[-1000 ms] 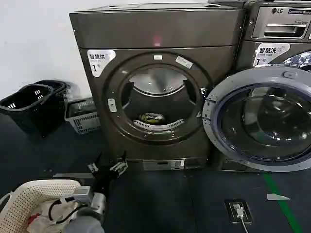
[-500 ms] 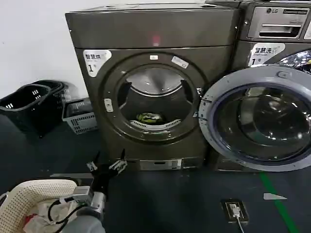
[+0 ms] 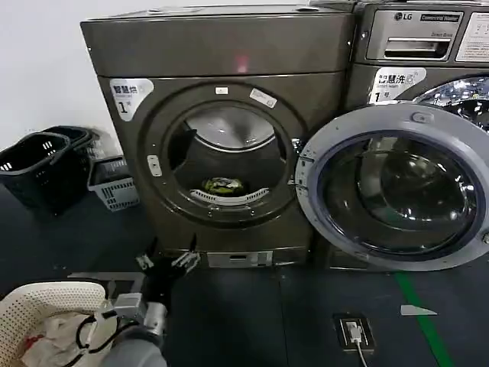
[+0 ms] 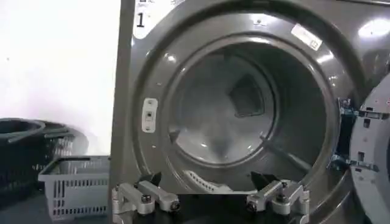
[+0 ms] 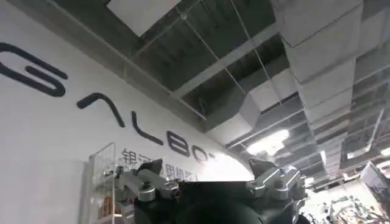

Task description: Grasp the clothes from the dryer.

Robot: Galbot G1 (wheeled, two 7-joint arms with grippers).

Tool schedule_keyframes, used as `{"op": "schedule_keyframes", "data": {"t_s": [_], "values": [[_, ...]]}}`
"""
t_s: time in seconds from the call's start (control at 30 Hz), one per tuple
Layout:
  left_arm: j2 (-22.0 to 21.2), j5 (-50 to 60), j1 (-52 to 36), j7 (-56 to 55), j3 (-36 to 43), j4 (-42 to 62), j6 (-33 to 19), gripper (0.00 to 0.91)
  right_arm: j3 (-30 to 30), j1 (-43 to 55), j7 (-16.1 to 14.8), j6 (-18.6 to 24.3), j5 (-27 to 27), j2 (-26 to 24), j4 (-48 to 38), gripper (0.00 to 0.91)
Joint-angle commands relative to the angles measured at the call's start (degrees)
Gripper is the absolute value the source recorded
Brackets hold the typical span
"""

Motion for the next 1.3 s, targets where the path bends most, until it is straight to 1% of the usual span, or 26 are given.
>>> {"op": "schedule_keyframes", "data": {"t_s": [0.03, 0.17, 0.27, 0.4, 0.53, 0.67, 1.3], "values": [[0.09, 0.21, -0.02, 0.12, 0.11, 0.05, -0.09, 0.907, -0.06, -0.05, 0.05, 0.13, 0.07, -0.02, 0.11, 0.907], [0.3, 0.17, -0.1, 0.23, 0.21, 0.03, -0.05, 0.907, -0.35, -0.06, 0.29, 0.57, -0.11, 0.05, 0.03, 0.907], [0.24, 0.18, 0.03, 0.28, 0.28, -0.05, -0.05, 0.907, -0.44, -0.13, -0.16, 1.93, 0.05, 0.06, 0.26, 0.907], [0.32, 0.41, 0.14, 0.64, 0.36, -0.28, -0.23, 0.907, -0.43, -0.18, -1.57, 3.32, -0.43, -0.08, 0.25, 0.907], [0.7, 0.35, -0.9, 1.33, 0.35, -0.43, -0.18, 0.907, -0.34, -0.43, -2.27, 5.57, -0.32, -0.13, 0.44, 0.907], [0.98, 1.87, -1.38, 1.82, 0.43, -0.16, -0.68, 0.907, 0.02, -0.76, -3.09, 6.64, -0.61, 0.11, 0.22, 0.907], [0.84, 2.48, -2.15, 2.08, 1.2, 0.05, -0.48, 0.907, 0.42, -0.92, -3.42, 6.88, -1.15, 0.34, 1.1, 0.907]]}}
